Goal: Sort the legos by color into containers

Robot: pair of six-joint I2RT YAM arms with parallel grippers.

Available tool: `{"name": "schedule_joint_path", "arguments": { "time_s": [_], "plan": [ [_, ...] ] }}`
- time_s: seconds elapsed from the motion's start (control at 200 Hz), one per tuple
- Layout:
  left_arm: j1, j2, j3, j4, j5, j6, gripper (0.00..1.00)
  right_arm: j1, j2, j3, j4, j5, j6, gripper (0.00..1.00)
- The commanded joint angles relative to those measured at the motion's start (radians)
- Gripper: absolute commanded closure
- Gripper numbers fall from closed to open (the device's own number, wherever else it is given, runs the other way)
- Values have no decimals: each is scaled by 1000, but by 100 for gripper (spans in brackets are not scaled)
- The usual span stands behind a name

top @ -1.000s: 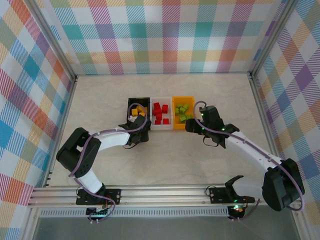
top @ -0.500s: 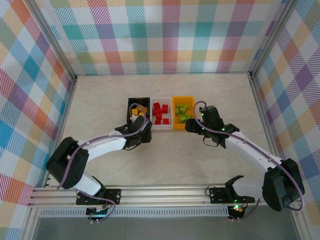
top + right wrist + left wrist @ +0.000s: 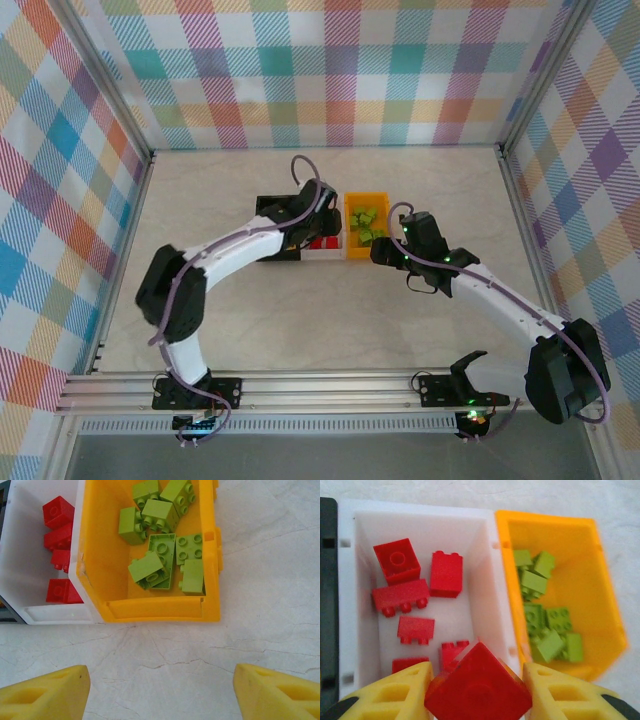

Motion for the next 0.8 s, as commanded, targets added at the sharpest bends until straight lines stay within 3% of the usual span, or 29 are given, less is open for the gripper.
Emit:
{"name": "schedule_joint_path", "arguments": {
  "time_s": [0.0,0.18,0.4,0.64,0.72,0.75,0.795],
  "plan": [
    [32,83,88,-72,7,24,64,-1,-12,-11,6,-6,6,24],
    [39,184,200,-108,13,27,63,-1,-16,-12,10,-8,4,24],
    [38,200,220,-86,56,17,41,-1,-24,-10,5,-5,2,23],
    [27,50,128,-55,30,22,26,-1,-50,-11,-9,21,7,17],
    [27,-61,36,-8,16,20,21,-1,-73,-18,-13,35,7,0],
    [27,-105,-2,11,8,18,2,-1,-81,-19,-14,41,7,0],
    [27,-177,-63,35,-5,17,0,-1,-94,-24,-16,52,4,0]
  ]
}}
